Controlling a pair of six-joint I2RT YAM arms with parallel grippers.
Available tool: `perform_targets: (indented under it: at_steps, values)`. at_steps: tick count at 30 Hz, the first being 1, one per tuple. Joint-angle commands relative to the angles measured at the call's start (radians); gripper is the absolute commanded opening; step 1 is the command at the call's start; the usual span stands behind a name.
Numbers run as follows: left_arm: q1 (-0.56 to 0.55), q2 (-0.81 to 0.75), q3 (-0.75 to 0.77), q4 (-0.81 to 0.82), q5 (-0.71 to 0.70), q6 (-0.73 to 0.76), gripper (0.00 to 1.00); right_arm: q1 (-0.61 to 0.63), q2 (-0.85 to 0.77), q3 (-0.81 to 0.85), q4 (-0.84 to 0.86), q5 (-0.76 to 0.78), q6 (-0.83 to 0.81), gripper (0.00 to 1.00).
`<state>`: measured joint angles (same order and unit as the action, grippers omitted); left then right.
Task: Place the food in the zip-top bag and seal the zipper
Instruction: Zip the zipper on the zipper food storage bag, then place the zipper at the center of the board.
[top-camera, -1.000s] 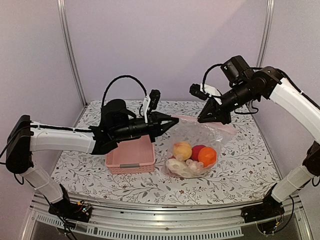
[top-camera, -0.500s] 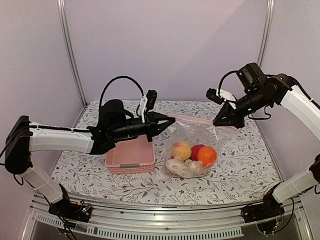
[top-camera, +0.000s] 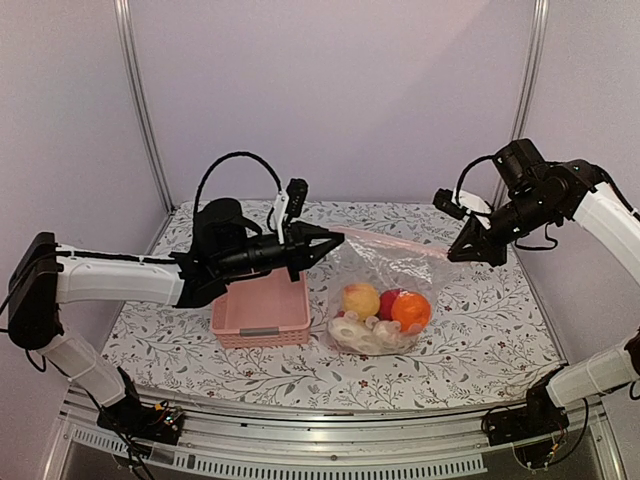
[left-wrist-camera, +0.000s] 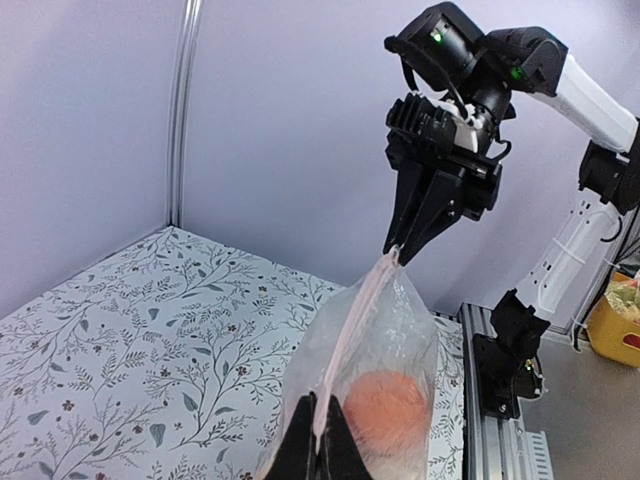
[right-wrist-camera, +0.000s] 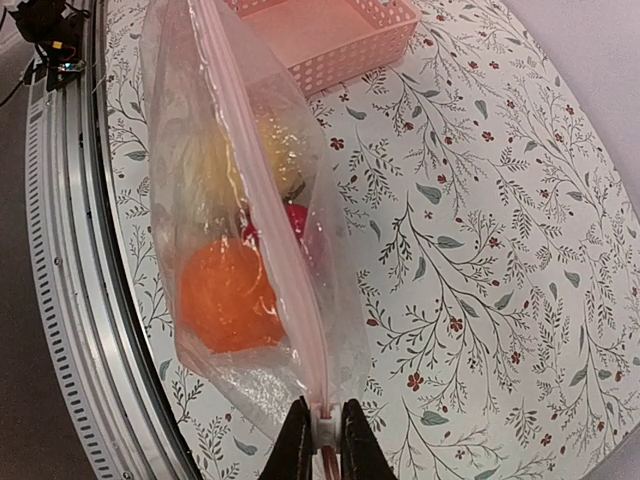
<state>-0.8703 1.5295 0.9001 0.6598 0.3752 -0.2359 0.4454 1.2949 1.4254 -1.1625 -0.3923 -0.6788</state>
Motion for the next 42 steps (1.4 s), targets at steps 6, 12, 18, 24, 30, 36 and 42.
perform_targets:
  at_steps: [6, 12, 18, 24, 30, 36, 42]
  values:
    - [0.040, -0.026, -0.014, 0.051, -0.017, -0.002, 0.00, -0.034, -0.022, -0.003, -0.097, 0.084, -0.022, 0.05]
    - [0.051, -0.015, -0.021, 0.062, -0.012, -0.010, 0.00, -0.036, -0.027, -0.008, -0.103, 0.087, -0.023, 0.05]
    - [0.063, 0.020, -0.014, 0.077, 0.000, -0.017, 0.00, -0.042, -0.029, -0.003, -0.100, 0.095, -0.024, 0.05]
    - [0.114, 0.154, 0.128, 0.064, 0.085, -0.015, 0.00, -0.081, -0.002, 0.043, -0.011, 0.104, -0.039, 0.04]
    - [0.197, 0.368, 0.454, 0.033, 0.210, -0.020, 0.00, -0.129, 0.128, 0.247, 0.142, 0.088, -0.027, 0.02]
    - [0.217, 0.422, 0.532, 0.055, 0.297, -0.032, 0.00, -0.139, 0.189, 0.270, 0.189, 0.068, -0.047, 0.03]
    - [0.218, 0.356, 0.295, 0.156, 0.342, -0.101, 0.28, -0.136, 0.049, -0.003, 0.222, -0.078, -0.097, 0.19]
